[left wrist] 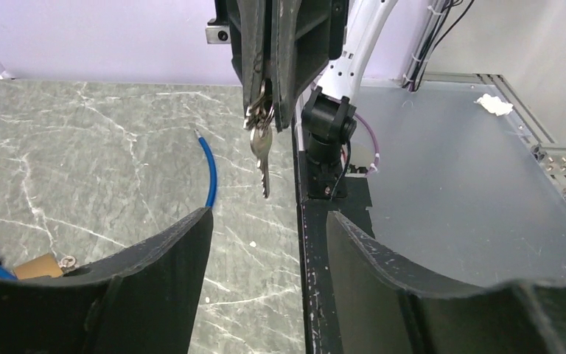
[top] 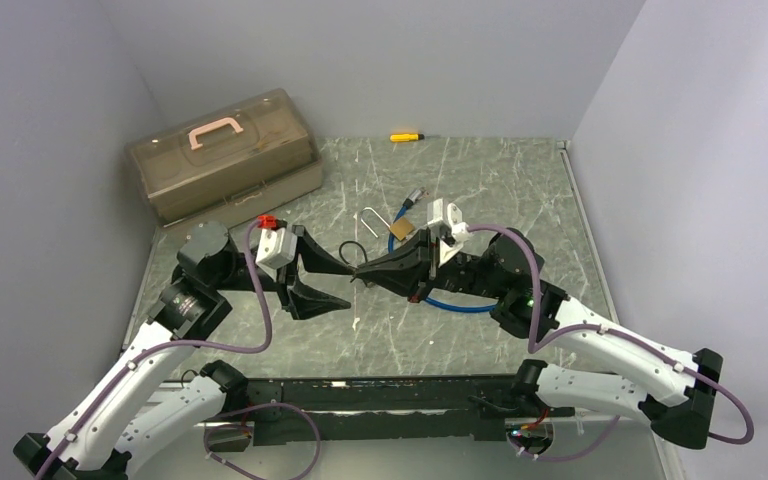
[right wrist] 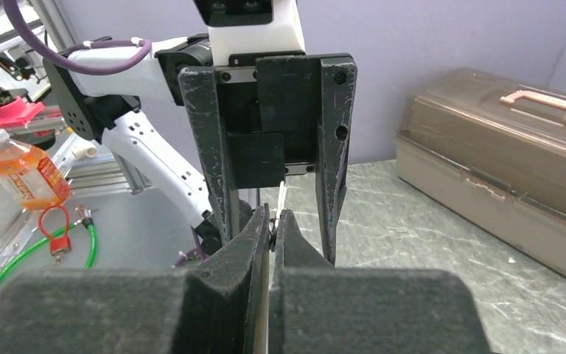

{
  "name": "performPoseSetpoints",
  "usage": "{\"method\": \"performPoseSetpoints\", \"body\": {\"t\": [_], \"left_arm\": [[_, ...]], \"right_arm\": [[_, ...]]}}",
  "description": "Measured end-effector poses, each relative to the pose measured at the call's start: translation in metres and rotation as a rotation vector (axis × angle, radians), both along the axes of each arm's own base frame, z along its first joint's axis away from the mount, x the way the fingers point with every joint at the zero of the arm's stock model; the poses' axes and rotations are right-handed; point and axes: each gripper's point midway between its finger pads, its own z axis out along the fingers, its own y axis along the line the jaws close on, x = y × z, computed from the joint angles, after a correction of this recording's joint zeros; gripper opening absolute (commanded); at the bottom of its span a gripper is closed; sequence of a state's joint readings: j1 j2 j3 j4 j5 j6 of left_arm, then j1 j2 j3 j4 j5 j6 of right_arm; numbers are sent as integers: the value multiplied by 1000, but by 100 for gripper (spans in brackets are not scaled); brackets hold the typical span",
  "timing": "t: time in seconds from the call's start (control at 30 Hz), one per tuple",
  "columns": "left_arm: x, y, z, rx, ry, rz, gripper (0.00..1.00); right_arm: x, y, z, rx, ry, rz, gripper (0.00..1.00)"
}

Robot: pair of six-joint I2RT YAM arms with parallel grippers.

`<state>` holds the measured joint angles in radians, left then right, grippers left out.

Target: Unlock with the key

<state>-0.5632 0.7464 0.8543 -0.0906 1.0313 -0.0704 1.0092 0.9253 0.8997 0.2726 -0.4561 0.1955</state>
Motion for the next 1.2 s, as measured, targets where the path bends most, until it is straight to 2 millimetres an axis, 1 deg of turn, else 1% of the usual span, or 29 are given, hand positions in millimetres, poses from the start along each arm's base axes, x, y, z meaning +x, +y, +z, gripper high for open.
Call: {"method": "performPoseSetpoints", "body": {"t": [0.07, 0.1, 0.13, 0.17, 0.2, 0.3, 0.33, 0.43, 0.53, 0.67, 0.73, 0.77, 0.8, 0.87, 0.9, 0.93, 1.03, 1.07, 1.1, 1.2], "left_arm": [[-1, 0, 3, -10, 4, -3, 64], [-1, -1, 5, -16, 2, -4, 61], [-1, -1, 7, -21, -1, -4, 57], [-1, -1, 9, -27, -1, -6, 49], [-2, -1, 10, -32, -2, -9, 44], [-3, -1, 14, -43, -6, -15, 30], [-3, -1, 15, -46, -8, -17, 27], [-4, 0, 16, -50, -10, -17, 23], [-3, -1, 18, -54, -14, -17, 23], [-2, 0, 19, -59, -17, -13, 29], [-2, 0, 20, -60, -17, -11, 29], [-2, 0, 20, -61, -16, -9, 28], [-2, 0, 20, -63, -15, -9, 23], [-1, 0, 21, -65, -17, -9, 10], [-1, 0, 21, -65, -17, -9, 2], [-1, 0, 21, -65, -19, -9, 0], [-2, 1, 21, -65, -31, -10, 0], [-2, 1, 21, -65, -36, -10, 0], [-2, 1, 21, -63, -39, -10, 0], [-1, 2, 15, -45, -58, -6, 0]], "right_arm": [[0, 2, 0, 8, 3, 3, 0], [0, 3, 0, 11, 7, 6, 0], [1, 4, -1, 11, 10, 9, 0], [0, 4, -1, 13, 11, 12, 0], [0, 5, -1, 15, 12, 15, 0], [-1, 6, 0, 23, 14, 26, 0], [-2, 6, 1, 26, 14, 30, 0], [-3, 5, 4, 39, 12, 36, 0], [-4, 5, 5, 49, 11, 39, 0], [-5, 8, 3, 50, 16, 55, 0], [-5, 9, 1, 49, 20, 59, 0], [-5, 10, 0, 48, 22, 62, 0], [-5, 10, -2, 46, 26, 63, 0], [-5, 10, -4, 43, 29, 64, 0], [-5, 10, -4, 43, 31, 65, 0], [-5, 10, -3, 45, 31, 65, 0], [-6, 10, -3, 48, 30, 68, 1], [-6, 10, -3, 47, 31, 68, 8], [-6, 10, -4, 46, 32, 68, 17], [-6, 11, -8, 38, 43, 67, 32]]}}
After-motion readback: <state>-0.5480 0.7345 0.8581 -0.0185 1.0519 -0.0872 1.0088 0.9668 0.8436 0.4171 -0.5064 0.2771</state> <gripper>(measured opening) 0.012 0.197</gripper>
